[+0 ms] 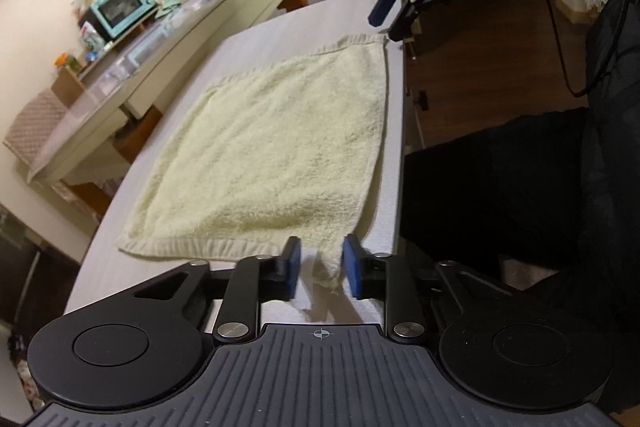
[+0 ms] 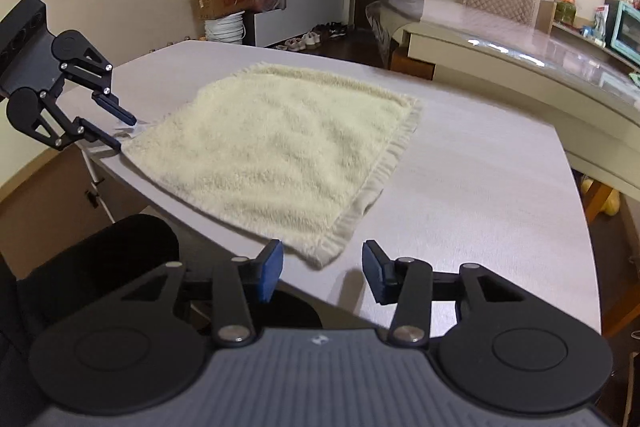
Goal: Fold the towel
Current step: 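Close the left gripper on a hem corner of the flat towel, then grasp the opposite towel corner with the right gripper while the left gripper holds its corner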
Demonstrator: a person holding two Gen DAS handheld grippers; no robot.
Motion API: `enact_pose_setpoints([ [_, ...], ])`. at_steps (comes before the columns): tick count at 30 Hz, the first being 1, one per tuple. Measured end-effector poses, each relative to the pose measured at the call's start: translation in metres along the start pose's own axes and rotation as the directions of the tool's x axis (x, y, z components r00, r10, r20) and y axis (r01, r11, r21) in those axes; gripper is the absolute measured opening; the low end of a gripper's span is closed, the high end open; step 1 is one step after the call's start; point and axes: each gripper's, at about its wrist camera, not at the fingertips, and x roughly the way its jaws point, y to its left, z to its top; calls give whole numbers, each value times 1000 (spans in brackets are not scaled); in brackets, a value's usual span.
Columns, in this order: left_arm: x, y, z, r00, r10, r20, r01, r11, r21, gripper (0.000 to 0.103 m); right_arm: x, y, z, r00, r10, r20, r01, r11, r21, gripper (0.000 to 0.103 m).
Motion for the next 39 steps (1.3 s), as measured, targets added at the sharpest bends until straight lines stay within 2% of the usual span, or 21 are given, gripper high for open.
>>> enact_pose_setpoints([
  [1,0,-2,0,1000,-2,-1,2,1000,-1,6,1,-3,-1,1000,14,5,-14,1000,23,48],
  [7,0,-2,-1,1000,-9,4,9,999,-40,6,5,-14,-6,997,73,35,-76,992,100,48],
  [10,-1,-2,-1,1000,-7,7,8,999,-49,6,6,-21,-7,989,136,65,-147,967,206,49],
  [12,-1,-3,0,1000,-2,6,2,999,-44,6,9,-30,-9,978,187,92,-207,926,317,49],
  [15,-1,-4,0,1000,4,6,-3,999,-41,5,9,-33,-11,967,220,132,-254,890,379,49],
  [17,-1,-4,0,1000,4,9,-4,999,-43,5,9,-31,-10,962,229,146,-268,885,380,49],
  [20,-1,-3,-1,1000,3,12,-2,999,-48,5,10,-23,-9,958,242,155,-282,897,341,61],
  [23,-1,-3,-1,1000,2,16,-1,999,-54,5,19,-16,-3,962,235,137,-265,926,269,61],
  [29,-1,-5,-1,1000,12,17,-11,998,-54,5,33,-7,17,946,281,162,-311,926,213,64],
  [31,-1,-5,-1,1000,11,21,-10,998,-63,6,36,-4,22,948,274,159,-301,935,185,65],
  [34,-1,-4,-2,1000,12,24,-11,998,-64,6,39,-2,25,960,250,126,-265,957,122,65],
  [36,-1,-4,-2,1000,13,24,-11,998,-65,6,33,0,26,973,206,101,-210,977,30,65],
  [37,-1,-4,-2,1000,13,24,-11,998,-66,6,25,5,25,985,148,93,-142,987,-74,65],
  [38,-1,-4,-2,1000,12,23,-10,998,-68,6,23,8,25,987,133,91,-124,987,-104,64],
  [39,-1,-3,-2,1000,10,23,-9,997,-71,6,16,14,23,993,91,79,-73,974,-213,61],
])
